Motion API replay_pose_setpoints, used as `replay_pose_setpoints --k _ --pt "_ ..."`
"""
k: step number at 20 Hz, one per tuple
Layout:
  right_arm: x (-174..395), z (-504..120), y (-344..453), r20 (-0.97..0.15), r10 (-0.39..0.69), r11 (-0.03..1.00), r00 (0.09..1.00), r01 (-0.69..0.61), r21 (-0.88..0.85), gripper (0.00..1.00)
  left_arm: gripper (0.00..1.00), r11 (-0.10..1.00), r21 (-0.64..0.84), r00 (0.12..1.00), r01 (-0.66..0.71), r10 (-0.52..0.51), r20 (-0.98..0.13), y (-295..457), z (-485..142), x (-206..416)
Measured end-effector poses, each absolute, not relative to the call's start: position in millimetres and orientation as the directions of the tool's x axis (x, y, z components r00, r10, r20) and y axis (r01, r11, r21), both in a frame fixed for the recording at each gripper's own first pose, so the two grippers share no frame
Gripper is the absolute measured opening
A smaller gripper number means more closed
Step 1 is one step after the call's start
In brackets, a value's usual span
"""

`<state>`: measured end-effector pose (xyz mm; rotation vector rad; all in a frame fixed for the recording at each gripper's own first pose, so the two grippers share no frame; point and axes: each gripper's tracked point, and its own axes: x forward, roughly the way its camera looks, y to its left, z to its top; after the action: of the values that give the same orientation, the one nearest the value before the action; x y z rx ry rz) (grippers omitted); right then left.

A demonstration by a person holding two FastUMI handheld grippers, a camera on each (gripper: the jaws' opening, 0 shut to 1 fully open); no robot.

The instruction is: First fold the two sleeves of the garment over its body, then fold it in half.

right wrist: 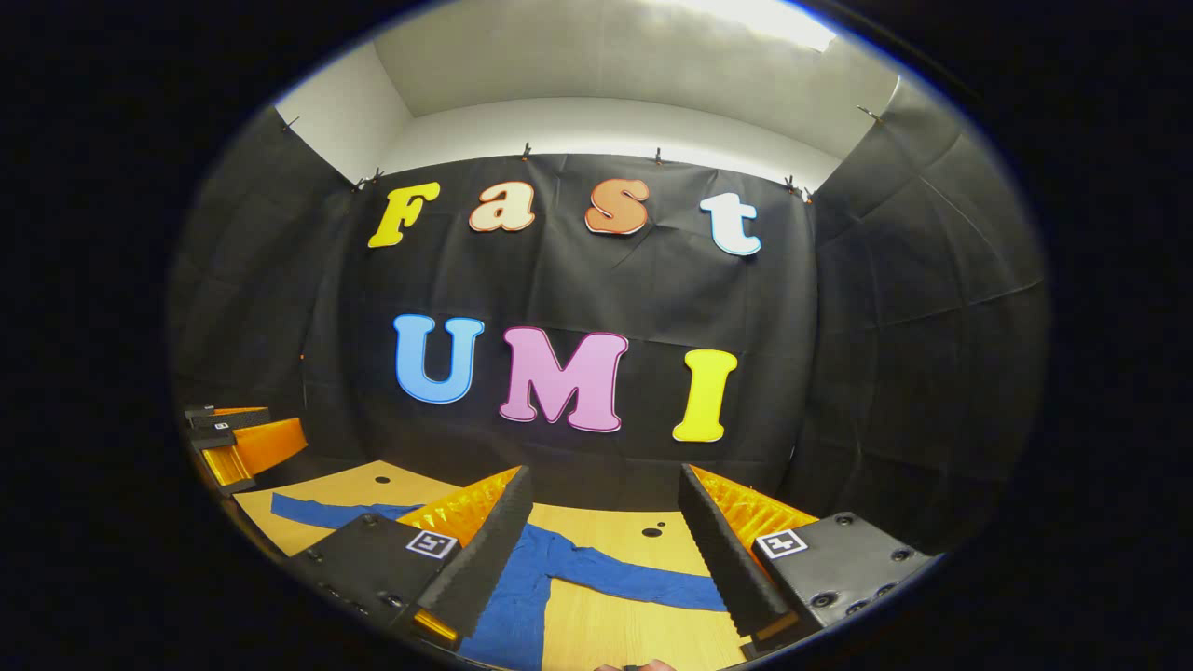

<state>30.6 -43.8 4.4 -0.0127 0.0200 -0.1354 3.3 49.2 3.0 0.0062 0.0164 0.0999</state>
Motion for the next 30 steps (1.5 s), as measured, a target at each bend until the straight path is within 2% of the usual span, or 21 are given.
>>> replay_pose_setpoints --k 3,4,12,15,16,17,18,19,20,21,22,23,27,30 --pt "42 -12 -71 -0.038 -0.166 0.985 0.985 0.164 -0.053 0.93 0.80 0.995 0.003 0.995 -0.098 0.098 -0.013 46 2 14" --pt "47 -18 -79 -0.041 -0.167 0.984 0.985 0.164 -0.065 1.00 0.81 0.995 0.002 0.995 -0.097 0.097 -0.007 44 4 18" --pt "102 -96 -147 -0.153 -0.194 0.980 0.969 0.183 -0.082 1.00 0.81 0.996 0.030 0.996 -0.086 0.087 -0.019 37 -4 77" --pt "119 -131 -169 -0.199 -0.190 0.980 0.961 0.174 -0.095 1.00 0.80 0.997 0.015 0.995 -0.079 0.079 -0.063 33 -17 107" --pt "125 -145 -177 -0.213 -0.192 0.979 0.958 0.173 -0.103 0.93 0.80 0.997 0.011 0.994 -0.081 0.082 -0.070 33 -18 115" --pt "130 -161 -185 -0.233 -0.196 0.978 0.953 0.174 -0.111 1.00 0.80 0.997 0.010 0.994 -0.079 0.080 -0.070 32 -17 124" --pt "134 -180 -193 -0.263 -0.200 0.978 0.944 0.176 -0.113 0.93 0.80 0.997 0.016 0.995 -0.075 0.076 -0.069 31 -17 132" --pt "137 -200 -201 -0.294 -0.203 0.978 0.934 0.178 -0.110 0.93 0.80 0.997 0.027 0.995 -0.071 0.073 -0.070 28 -18 139" --pt "140 -220 -207 -0.328 -0.203 0.979 0.923 0.180 -0.100 1.00 0.80 0.997 0.041 0.995 -0.067 0.070 -0.075 26 -18 146" --pt "144 -242 -214 -0.364 -0.199 0.980 0.910 0.182 -0.082 0.93 0.80 0.997 0.054 0.995 -0.063 0.067 -0.078 24 -20 152" --pt "146 -263 -220 -0.406 -0.197 0.980 0.893 0.190 -0.058 0.93 0.80 0.996 0.066 0.994 -0.062 0.067 -0.082 22 -19 158" --pt "151 -284 -227 -0.446 -0.196 0.978 0.873 0.205 -0.029 1.00 0.80 0.995 0.074 0.994 -0.063 0.069 -0.083 20 -19 165" --pt "164 -364 -251 -0.592 -0.196 0.948 0.782 0.306 0.090 1.00 0.80 0.995 0.072 0.994 -0.072 0.077 -0.083 12 -18 187" --pt "165 -409 -272 -0.674 -0.220 0.935 0.705 0.349 0.060 1.00 0.81 0.991 0.080 0.988 -0.106 0.113 -0.101 15 -22 196"
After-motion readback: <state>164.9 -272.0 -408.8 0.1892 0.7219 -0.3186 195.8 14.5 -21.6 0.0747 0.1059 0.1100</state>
